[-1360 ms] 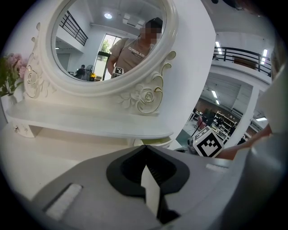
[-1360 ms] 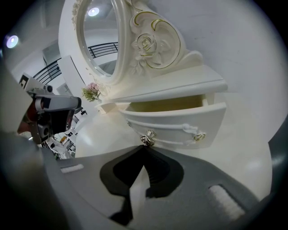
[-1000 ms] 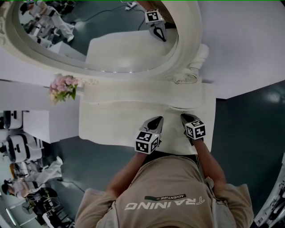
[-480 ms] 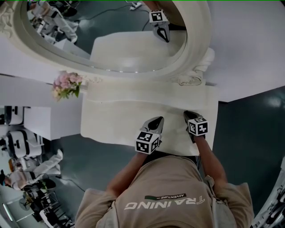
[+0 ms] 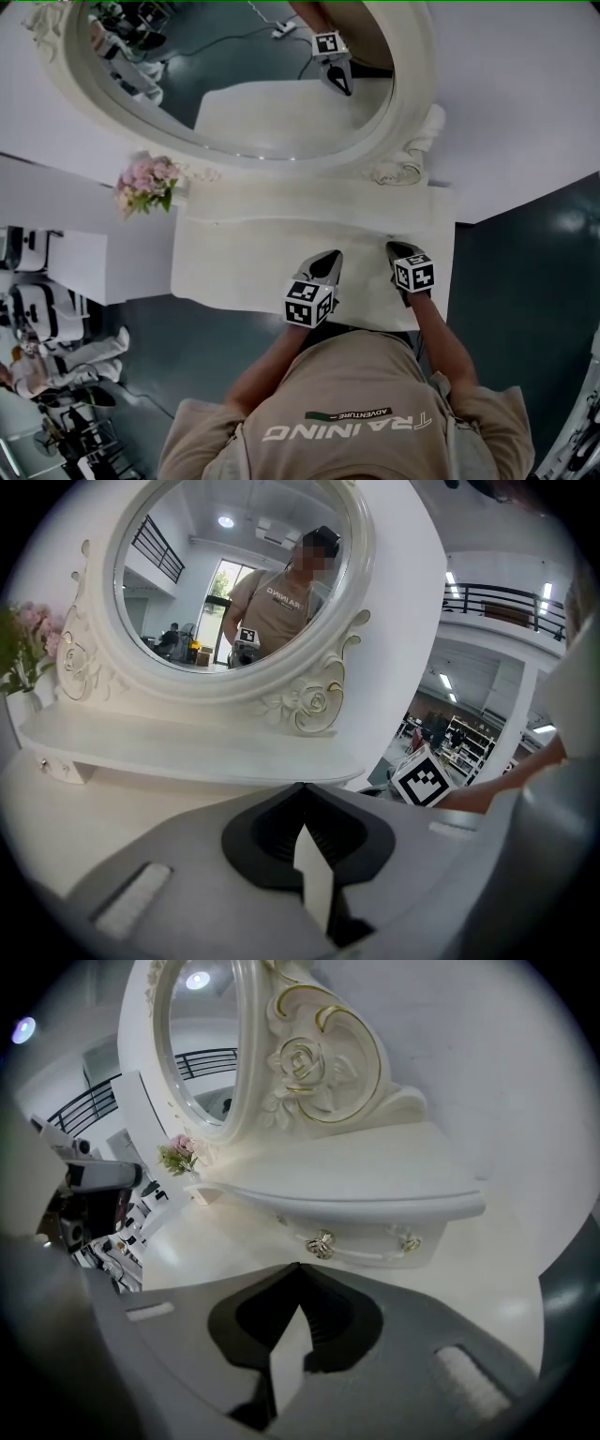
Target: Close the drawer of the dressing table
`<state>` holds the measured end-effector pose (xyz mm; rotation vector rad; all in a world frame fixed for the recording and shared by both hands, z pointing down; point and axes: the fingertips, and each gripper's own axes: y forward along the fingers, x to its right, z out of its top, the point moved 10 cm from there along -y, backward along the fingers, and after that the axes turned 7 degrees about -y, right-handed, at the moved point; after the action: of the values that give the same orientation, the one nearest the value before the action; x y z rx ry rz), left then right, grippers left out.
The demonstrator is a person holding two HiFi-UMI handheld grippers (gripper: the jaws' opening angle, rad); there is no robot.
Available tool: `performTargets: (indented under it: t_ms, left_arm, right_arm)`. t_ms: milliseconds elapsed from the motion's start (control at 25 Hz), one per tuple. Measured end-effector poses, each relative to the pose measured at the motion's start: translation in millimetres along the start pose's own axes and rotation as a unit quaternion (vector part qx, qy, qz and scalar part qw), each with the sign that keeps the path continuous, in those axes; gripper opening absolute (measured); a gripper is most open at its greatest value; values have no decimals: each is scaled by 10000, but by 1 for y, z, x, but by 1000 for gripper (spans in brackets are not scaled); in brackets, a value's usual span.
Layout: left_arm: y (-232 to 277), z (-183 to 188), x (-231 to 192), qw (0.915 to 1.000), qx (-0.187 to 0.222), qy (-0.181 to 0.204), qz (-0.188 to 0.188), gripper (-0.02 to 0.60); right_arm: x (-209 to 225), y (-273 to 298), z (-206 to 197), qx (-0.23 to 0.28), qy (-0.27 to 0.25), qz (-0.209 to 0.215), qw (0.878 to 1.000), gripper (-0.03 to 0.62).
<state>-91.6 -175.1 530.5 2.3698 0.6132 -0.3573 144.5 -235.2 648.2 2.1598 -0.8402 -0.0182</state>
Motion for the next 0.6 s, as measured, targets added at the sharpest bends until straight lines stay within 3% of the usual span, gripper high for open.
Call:
performTargets:
  t_ms: [320,600]
  left_arm:
    - [-7,3,4,9995,188,101,-254,18]
    - [-14,10,7,9984,322,227,-402,18]
  right_arm:
    - [-27,-48,4,402,-308,-98,9987,3]
    - [-50,-100,30,1156,-628,-238,9910,2]
